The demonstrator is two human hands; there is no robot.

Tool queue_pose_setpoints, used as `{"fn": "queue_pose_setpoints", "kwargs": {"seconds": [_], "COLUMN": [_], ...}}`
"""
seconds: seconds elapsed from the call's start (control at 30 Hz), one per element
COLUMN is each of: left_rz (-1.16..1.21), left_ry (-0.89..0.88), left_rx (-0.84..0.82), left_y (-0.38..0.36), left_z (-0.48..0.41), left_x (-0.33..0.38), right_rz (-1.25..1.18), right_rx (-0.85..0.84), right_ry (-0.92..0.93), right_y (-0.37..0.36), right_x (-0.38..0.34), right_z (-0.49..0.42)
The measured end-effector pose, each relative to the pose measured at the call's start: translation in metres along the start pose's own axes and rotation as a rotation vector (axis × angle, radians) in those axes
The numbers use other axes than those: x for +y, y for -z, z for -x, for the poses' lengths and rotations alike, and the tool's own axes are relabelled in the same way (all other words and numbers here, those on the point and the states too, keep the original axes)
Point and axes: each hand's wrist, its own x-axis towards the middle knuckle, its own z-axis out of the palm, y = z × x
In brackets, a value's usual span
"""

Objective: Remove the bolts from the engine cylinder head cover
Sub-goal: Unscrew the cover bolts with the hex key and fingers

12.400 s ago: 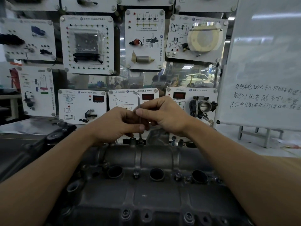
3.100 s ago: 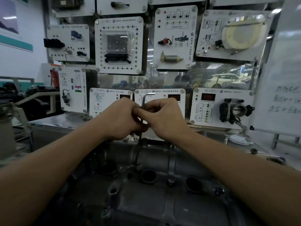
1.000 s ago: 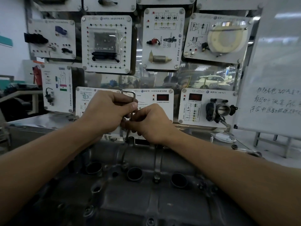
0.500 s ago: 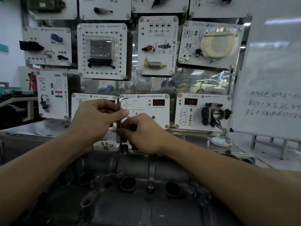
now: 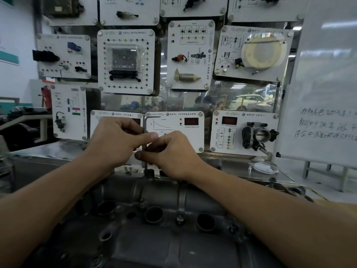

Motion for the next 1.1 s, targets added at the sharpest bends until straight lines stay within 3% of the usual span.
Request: {"fn": "queue_pose_setpoints", "kwargs": {"seconds": [0.2,0.4,0.5,0.67,0.97,1.1], "left_rz": [-0.02,0.051,0.03,0.059,-0.004,-0.015], "left_ry": [-0.009,0.058,0.04,0.048,0.007,-0.004], "left_rx": [-0.024,-0.266,-0.312,-0.285,-0.117,-0.102], "left_y": [-0.001,0.007,0.009,0.011,0.004,0.002], "left_z": [-0.002,-0.007,-0.007,-0.007,-0.003,-0.003], "left_x": [-0.005,-0.002,-0.001,-0.002,-0.003,-0.003], "right_rz": [-0.016,0.042,0.083,0.131,-0.057,-0.066], "right_rx": [-0.031,-0.092,-0.14,-0.191,-0.035,-0.041], "right_ry": [0.048,0.027,0.017,0.026,-0.023,-0.035], "right_y": [0.002,0.006,0.007,0.007,0.002,0.003], "right_x": [0.0,0.001,0.0,-0.005,-0.004,-0.002], "right_z": [-0.001,-0.002,-0.002,-0.001,0.002,0.001]}}
